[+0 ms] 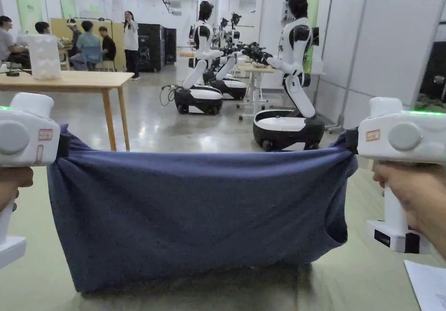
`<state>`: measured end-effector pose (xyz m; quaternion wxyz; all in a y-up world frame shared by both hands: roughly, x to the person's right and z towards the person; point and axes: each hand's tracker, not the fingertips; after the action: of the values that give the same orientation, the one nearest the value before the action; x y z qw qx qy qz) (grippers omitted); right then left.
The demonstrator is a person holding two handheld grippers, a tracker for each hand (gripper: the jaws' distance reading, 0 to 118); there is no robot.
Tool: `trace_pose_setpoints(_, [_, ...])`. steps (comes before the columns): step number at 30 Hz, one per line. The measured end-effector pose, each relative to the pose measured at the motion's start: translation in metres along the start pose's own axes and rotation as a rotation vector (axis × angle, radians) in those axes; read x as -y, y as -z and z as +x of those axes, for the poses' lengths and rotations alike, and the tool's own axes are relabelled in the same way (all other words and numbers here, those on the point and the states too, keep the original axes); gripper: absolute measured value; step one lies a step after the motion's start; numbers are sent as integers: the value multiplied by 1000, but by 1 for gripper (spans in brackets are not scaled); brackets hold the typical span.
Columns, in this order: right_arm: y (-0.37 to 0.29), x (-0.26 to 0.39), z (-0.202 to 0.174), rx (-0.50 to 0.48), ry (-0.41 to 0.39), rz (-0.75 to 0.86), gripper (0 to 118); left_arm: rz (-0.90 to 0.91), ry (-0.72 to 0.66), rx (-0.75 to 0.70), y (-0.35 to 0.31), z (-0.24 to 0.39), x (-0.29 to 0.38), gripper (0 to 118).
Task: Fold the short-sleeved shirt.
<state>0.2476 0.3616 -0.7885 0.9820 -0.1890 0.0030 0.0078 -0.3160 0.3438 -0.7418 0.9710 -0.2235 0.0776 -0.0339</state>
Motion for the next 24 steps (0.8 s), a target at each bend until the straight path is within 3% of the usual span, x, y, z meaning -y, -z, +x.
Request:
trace_pose_setpoints(17, [-76,263,39,-42,-50,-434,7,-488,80,171,-65,16,277,0])
trace_pose_setpoints(24, [-76,322,46,-47,-46,-570,7,-589,93,184,-78,23,328,0])
